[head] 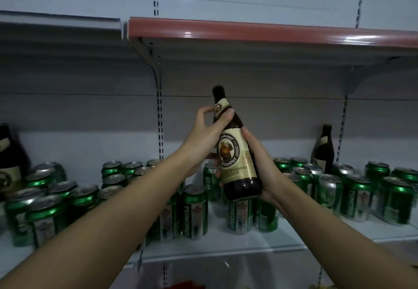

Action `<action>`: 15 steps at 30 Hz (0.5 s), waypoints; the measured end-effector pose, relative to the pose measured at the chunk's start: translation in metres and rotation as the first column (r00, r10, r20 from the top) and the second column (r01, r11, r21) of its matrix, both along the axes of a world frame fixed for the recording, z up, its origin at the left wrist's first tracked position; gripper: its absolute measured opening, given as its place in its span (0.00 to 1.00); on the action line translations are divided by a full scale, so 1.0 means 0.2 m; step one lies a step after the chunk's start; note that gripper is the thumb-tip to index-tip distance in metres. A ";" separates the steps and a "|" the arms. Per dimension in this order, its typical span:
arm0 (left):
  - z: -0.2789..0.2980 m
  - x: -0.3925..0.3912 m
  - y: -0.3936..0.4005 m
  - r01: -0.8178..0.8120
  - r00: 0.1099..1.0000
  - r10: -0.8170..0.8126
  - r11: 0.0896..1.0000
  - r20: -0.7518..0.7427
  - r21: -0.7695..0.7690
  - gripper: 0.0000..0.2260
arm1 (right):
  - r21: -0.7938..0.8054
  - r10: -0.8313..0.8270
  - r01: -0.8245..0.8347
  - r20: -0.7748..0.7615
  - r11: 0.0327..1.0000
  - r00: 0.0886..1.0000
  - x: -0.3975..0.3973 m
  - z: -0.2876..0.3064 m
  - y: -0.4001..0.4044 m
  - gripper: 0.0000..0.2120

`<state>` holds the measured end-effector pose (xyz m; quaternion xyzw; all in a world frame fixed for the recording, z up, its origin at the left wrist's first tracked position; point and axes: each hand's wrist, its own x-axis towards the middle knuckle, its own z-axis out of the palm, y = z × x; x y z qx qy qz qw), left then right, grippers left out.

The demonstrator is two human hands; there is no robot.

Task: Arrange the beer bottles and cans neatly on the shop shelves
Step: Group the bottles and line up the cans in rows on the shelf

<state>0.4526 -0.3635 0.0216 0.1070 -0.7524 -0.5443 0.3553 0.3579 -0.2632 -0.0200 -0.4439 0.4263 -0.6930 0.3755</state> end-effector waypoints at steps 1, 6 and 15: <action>-0.02 0.03 0.01 -0.014 1.000 0.014 1.000 -0.007 -0.019 0.27 | 0.000 0.008 -0.008 -0.012 1.000 1.000 0.04 0.00 -0.01 0.29; -0.11 0.17 -0.01 -0.120 0.979 0.125 0.992 -0.161 0.042 0.29 | 0.034 0.053 -0.051 -0.060 0.998 0.997 0.20 -0.02 -0.12 0.26; -0.13 0.50 -0.23 -0.414 0.897 0.336 0.866 -0.289 -0.280 0.29 | 0.043 -0.224 0.355 -0.702 0.934 0.676 0.37 0.18 -0.34 0.39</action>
